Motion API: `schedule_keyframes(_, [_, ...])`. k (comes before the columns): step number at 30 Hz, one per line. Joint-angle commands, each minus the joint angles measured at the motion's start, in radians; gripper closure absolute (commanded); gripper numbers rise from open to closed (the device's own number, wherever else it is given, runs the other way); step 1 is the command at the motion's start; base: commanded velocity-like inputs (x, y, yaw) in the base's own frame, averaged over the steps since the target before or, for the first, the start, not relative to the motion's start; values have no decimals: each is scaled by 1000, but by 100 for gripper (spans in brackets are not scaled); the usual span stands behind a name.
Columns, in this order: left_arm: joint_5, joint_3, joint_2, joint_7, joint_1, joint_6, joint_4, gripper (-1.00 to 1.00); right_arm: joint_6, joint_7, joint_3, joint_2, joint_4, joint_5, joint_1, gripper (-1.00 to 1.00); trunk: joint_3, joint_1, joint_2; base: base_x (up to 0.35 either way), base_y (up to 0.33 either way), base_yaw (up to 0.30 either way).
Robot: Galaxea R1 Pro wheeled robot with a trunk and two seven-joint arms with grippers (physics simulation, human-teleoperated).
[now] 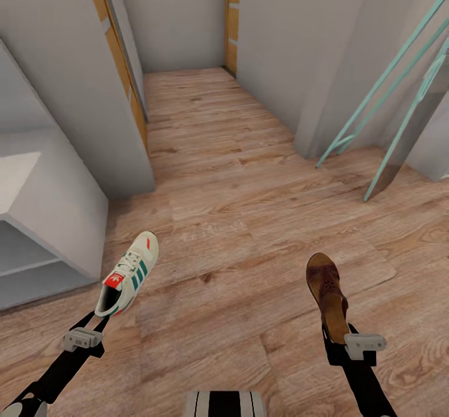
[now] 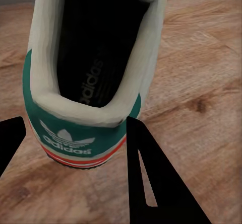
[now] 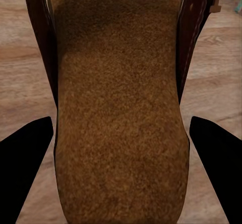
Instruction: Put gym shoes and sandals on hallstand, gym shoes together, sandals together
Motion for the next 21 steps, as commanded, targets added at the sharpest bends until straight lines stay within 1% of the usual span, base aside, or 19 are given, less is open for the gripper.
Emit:
schedule_keyframes(1, [9,1,0,-9,-1,2,1,100,-3,4,-3,1,-1,8,0,100,0,0,0,-13,-15,0])
schedule_keyframes(5, [9,1,0,-9,-1,2,1,100,-3,4,-3,1,-1,8,0,100,0,0,0,-60,-16,0])
schedule_keyframes(13, [9,1,0,-9,-1,2,1,100,-3,5,-3,1,3,7,0,100,0,0,0,-201,-64,0])
schedule_keyframes(21, [9,2,0,-9,-1,2,1,100,-3,4,-3,1,18,8,-1,100,0,0,0,-82,-21,0])
